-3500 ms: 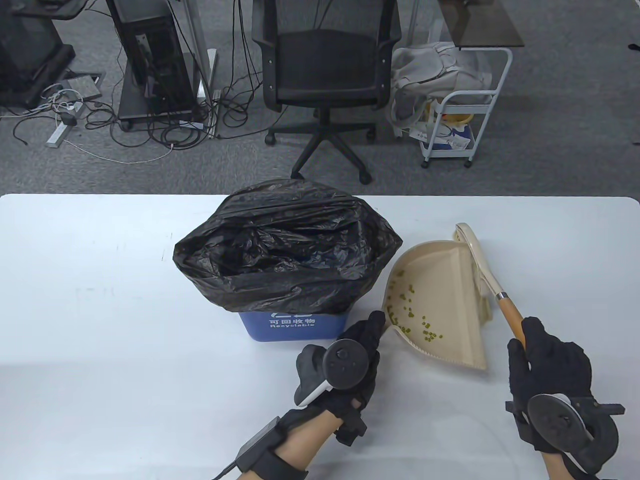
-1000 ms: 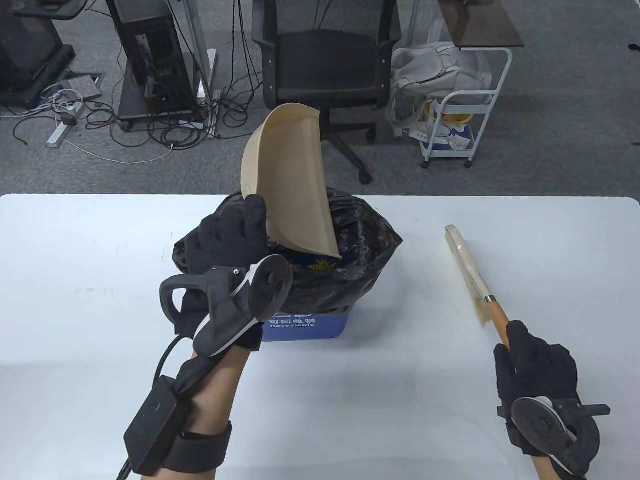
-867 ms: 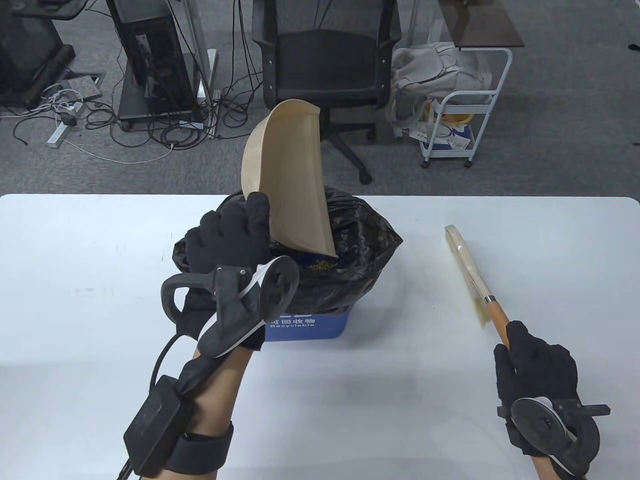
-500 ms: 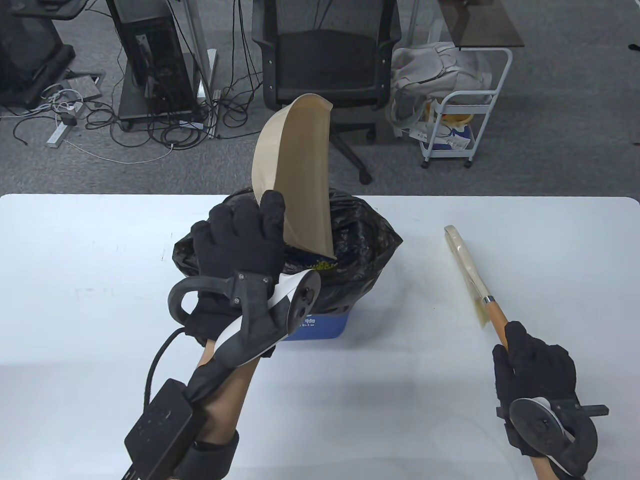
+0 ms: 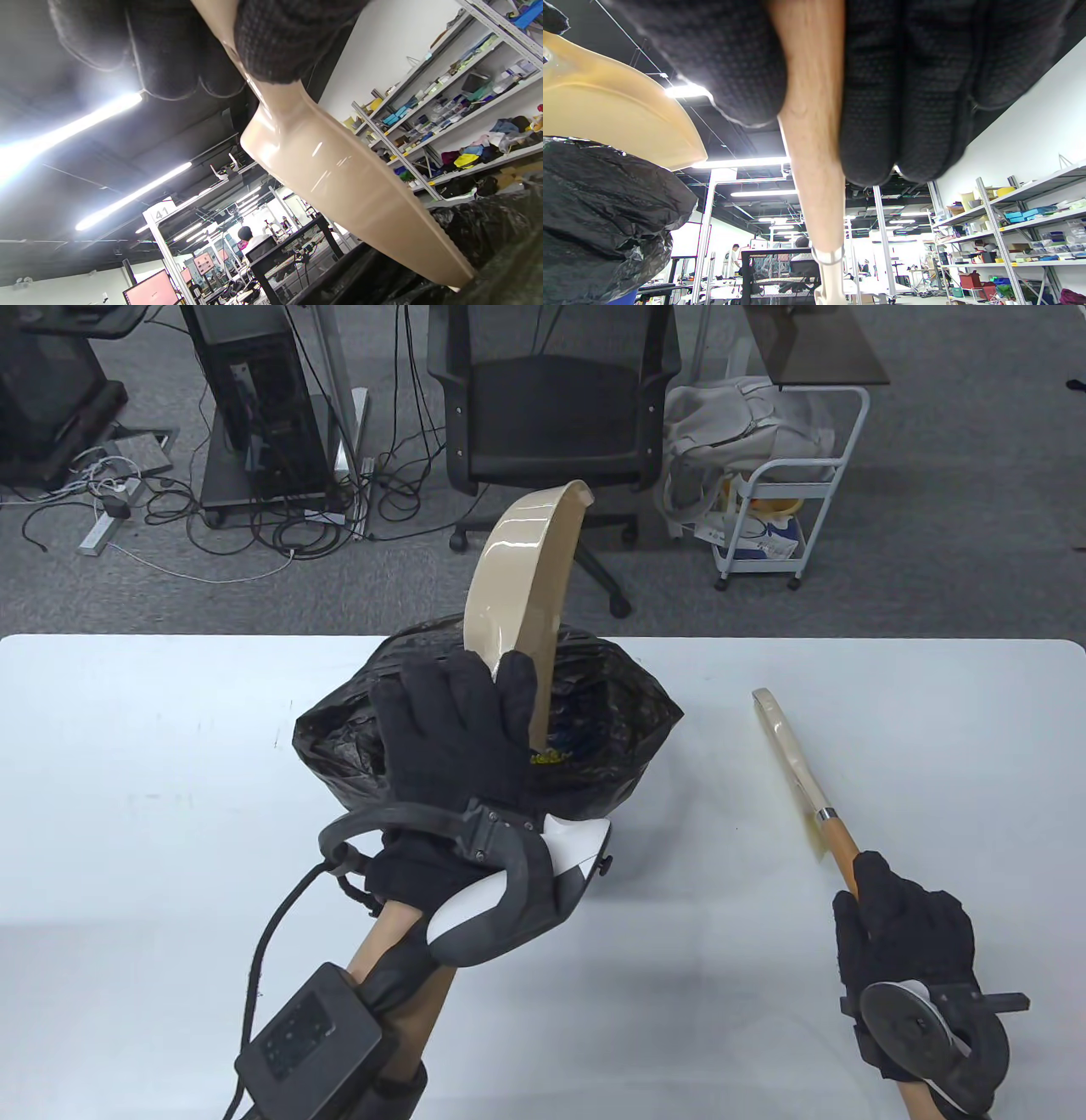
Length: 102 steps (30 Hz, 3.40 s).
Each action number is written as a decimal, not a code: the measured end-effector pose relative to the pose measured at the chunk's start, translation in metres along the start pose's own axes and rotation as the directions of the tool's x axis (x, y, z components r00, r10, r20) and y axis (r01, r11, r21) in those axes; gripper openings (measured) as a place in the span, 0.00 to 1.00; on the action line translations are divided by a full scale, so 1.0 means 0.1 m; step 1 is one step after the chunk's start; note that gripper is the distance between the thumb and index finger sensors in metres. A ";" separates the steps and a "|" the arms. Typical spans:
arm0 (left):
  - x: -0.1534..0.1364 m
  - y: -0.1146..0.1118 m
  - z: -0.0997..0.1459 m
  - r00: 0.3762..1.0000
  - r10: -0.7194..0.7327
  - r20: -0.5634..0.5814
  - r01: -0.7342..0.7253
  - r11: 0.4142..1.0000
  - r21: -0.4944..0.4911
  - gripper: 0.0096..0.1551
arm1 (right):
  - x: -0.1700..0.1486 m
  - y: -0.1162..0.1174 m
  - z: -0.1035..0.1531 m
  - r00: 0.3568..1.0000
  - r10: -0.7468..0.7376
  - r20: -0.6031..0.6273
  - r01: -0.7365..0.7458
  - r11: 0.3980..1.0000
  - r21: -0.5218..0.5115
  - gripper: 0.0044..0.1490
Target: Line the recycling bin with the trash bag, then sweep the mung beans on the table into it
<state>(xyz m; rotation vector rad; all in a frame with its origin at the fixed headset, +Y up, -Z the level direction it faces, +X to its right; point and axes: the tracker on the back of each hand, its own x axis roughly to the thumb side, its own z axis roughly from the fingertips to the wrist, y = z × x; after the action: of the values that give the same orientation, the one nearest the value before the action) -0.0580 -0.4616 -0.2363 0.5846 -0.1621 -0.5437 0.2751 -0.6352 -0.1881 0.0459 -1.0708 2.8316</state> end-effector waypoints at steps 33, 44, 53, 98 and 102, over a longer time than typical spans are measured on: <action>-0.77 -0.27 0.14 0.675 0.661 -0.328 -0.691 0.722 0.034 0.39 | 0.02 0.01 0.00 1.000 -0.001 0.008 0.001 1.000 0.005 0.33; -0.64 -0.38 0.21 0.516 0.797 -0.313 -0.829 0.557 0.052 0.39 | 0.00 0.01 0.00 1.000 -0.009 -0.006 0.009 1.000 0.006 0.34; -0.39 -0.41 0.20 0.497 0.822 -0.279 -0.851 0.524 0.027 0.39 | -0.01 0.01 0.00 1.000 -0.016 -0.012 0.016 1.000 0.009 0.34; 0.95 -0.76 0.66 0.373 0.913 -0.164 -0.928 0.367 -0.070 0.38 | -0.25 -0.06 -0.06 0.991 -0.093 -0.092 0.095 0.995 0.013 0.34; 1.02 -0.86 0.73 0.367 0.914 -0.174 -0.930 0.358 -0.083 0.38 | -0.25 -0.06 -0.06 0.992 -0.091 -0.091 0.093 0.996 0.013 0.34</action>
<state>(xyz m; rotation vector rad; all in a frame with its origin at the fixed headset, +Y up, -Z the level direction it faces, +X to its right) -0.0311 -0.6104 -0.2254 0.2573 -0.3220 0.6231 0.3007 -0.6293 -0.1899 -0.0303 -0.9998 2.7325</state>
